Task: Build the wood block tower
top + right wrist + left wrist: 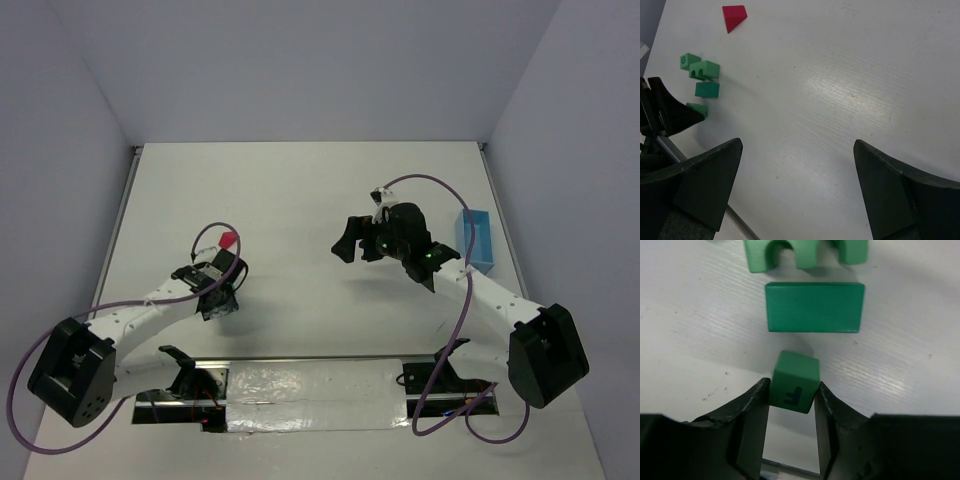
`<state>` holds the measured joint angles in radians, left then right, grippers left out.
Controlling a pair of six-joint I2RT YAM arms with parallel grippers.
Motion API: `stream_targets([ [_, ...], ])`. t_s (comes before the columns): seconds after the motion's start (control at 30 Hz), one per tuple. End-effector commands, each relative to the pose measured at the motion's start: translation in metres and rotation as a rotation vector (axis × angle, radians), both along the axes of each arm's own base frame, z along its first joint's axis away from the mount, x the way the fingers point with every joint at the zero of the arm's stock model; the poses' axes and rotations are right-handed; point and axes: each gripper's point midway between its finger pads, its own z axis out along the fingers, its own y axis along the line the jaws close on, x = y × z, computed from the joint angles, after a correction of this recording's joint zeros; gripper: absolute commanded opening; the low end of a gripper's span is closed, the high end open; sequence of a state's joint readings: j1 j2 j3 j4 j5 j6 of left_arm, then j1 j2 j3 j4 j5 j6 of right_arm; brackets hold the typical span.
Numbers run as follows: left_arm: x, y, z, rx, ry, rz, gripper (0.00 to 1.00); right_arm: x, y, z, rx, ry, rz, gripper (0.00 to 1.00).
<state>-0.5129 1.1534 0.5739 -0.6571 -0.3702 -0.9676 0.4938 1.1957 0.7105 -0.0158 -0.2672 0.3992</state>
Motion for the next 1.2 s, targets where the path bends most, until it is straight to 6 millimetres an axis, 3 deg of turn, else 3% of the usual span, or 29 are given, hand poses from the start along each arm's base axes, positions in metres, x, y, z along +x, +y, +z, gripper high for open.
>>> stream_targets([
  [0.0,0.008,-0.022,0.015,-0.067,-0.045,-0.063,0.2,0.003,-0.008,0.006,-0.015,-0.038,-0.032,1.0],
  [0.13,0.019,-0.069,0.045,-0.096,-0.103,-0.169,0.16,0.012,-0.033,0.023,-0.023,-0.09,-0.158,1.0],
  [0.2,0.031,-0.082,0.058,-0.089,-0.13,-0.192,0.17,0.014,-0.052,0.03,-0.008,-0.119,-0.24,1.0],
  [0.27,0.064,-0.101,0.077,-0.088,-0.181,-0.236,0.22,0.019,-0.075,0.029,0.017,-0.118,-0.331,1.0],
  [0.3,0.082,-0.1,0.081,-0.081,-0.192,-0.229,0.22,0.018,-0.082,0.035,0.039,-0.133,-0.356,1.0],
  [0.37,0.126,-0.117,0.089,-0.063,-0.206,-0.271,0.2,0.019,-0.092,0.034,0.049,-0.141,-0.39,1.0],
  [0.4,0.146,-0.111,0.066,-0.01,-0.143,-0.253,0.19,0.019,-0.094,0.036,0.054,-0.147,-0.395,1.0],
  [0.43,0.181,-0.121,0.09,-0.014,-0.206,-0.238,0.19,0.019,-0.094,0.036,0.053,-0.146,-0.395,1.0],
  [0.5,0.216,-0.118,0.083,-0.015,-0.18,-0.229,0.18,0.021,-0.095,0.033,0.047,-0.133,-0.397,1.0],
  [0.53,0.243,-0.131,0.076,-0.034,-0.174,-0.252,0.18,0.021,-0.095,0.031,0.045,-0.129,-0.395,1.0],
  [0.57,0.256,-0.131,0.073,-0.026,-0.169,-0.249,0.18,0.021,-0.095,0.031,0.044,-0.128,-0.391,1.0],
  [0.6,0.283,-0.135,0.067,-0.016,-0.177,-0.243,0.19,0.021,-0.095,0.029,0.043,-0.124,-0.393,1.0],
  [0.7,0.32,-0.137,0.049,0.009,-0.167,-0.273,0.21,0.021,-0.094,0.028,0.041,-0.122,-0.381,1.0],
  [0.8,0.34,-0.137,0.03,0.033,-0.158,-0.289,0.22,0.021,-0.092,0.028,0.044,-0.122,-0.369,1.0],
  [0.97,0.351,-0.134,0.013,0.029,-0.142,-0.256,0.31,0.02,-0.089,0.026,0.046,-0.113,-0.349,1.0],
  [1.17,0.355,-0.133,0.017,-0.018,-0.155,-0.226,0.7,0.019,-0.086,0.025,0.049,-0.111,-0.331,1.0],
])
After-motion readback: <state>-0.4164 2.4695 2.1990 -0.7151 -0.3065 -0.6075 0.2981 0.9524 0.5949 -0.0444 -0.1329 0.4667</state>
